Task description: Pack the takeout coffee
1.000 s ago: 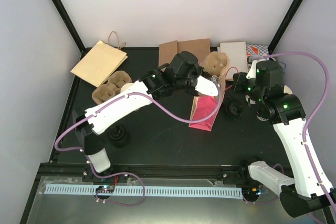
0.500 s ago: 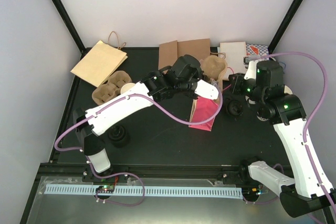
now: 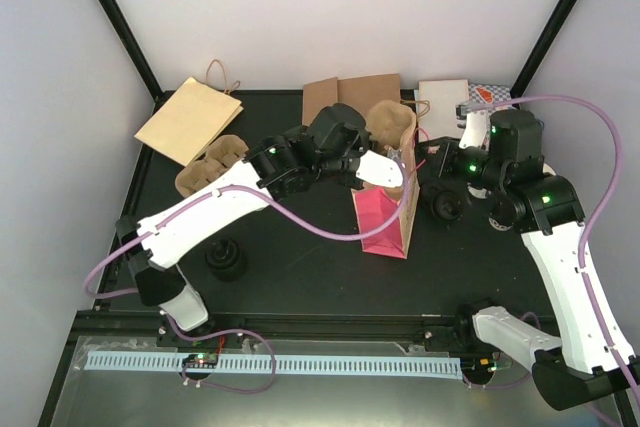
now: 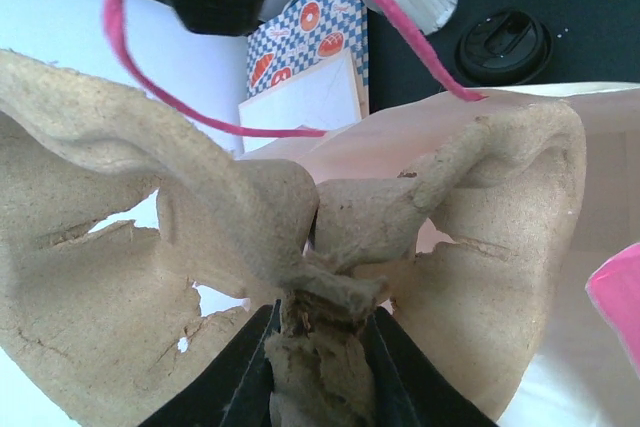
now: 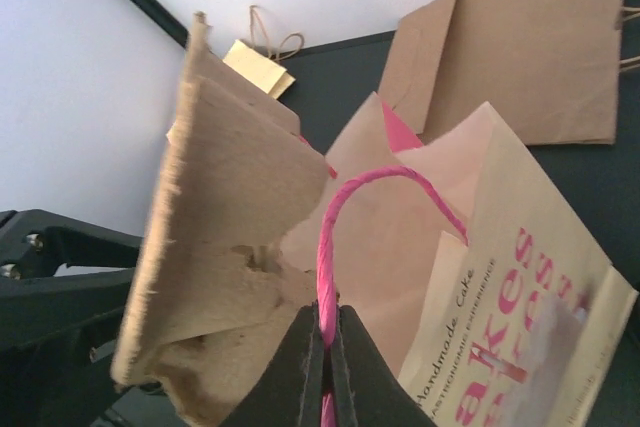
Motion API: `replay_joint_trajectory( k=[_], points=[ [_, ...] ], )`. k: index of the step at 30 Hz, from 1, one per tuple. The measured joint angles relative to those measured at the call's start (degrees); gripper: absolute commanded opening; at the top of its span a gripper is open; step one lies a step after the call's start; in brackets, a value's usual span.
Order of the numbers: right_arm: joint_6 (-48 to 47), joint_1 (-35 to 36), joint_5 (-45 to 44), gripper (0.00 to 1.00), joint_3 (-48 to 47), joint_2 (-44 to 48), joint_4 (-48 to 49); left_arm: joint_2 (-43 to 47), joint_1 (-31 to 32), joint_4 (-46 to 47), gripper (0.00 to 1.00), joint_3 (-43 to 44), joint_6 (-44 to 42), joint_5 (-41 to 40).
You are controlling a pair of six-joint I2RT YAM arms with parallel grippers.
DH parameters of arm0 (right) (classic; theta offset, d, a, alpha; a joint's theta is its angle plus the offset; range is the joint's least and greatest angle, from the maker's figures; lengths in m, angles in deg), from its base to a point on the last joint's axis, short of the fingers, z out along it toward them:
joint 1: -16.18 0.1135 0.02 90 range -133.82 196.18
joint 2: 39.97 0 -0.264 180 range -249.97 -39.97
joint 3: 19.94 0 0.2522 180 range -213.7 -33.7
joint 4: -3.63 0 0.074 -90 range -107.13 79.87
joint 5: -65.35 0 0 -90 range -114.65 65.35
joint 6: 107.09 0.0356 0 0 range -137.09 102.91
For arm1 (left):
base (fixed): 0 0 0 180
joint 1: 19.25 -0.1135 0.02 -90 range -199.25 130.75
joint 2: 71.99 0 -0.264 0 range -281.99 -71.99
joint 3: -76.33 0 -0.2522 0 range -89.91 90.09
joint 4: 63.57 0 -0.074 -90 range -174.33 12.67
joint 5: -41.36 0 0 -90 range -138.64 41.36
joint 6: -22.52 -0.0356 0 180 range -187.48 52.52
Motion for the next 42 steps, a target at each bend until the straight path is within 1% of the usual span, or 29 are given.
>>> replay_joint_trajectory(
  k=[9,14,20,26,30,34,37,40,42],
  points=[
    [4.74,2.67,4.39,0.01,-0.83,0.07,1.60,6.05,0.90,-2.05,0.21,-2.19,1.75,-1.27],
    [5.31,2.91,3.58,0.01,-0.68,1.22,1.29,7.04,1.57,-1.81,0.21,-4.17,2.36,-1.27],
    [5.95,2.91,3.32,0.01,0.74,4.46,1.31,7.28,2.14,-0.20,0.21,-4.63,4.33,-1.25],
    [7.52,3.32,4.87,0.01,0.70,3.56,2.01,10.71,2.19,0.72,0.21,-6.64,5.49,-1.70],
    [9.01,6.54,4.92,0.01,-0.13,1.75,2.80,14.75,2.19,1.22,0.20,-9.62,5.70,-2.45],
    [11.47,11.43,4.72,0.01,-0.83,0.37,6.34,17.25,2.16,1.14,0.20,-11.30,5.81,-3.43],
    [13.51,13.86,4.70,0.01,-0.81,-0.02,9.75,18.56,2.12,0.81,0.20,-12.33,5.95,-4.22],
    [15.30,14.75,4.39,0.01,0.46,0.37,13.75,19.63,2.08,-0.48,0.20,-13.18,6.34,-4.46],
    [16.17,14.80,3.52,0.01,3.15,1.57,16.11,19.91,2.08,-1.33,0.20,-13.49,7.10,-4.35]
  ],
)
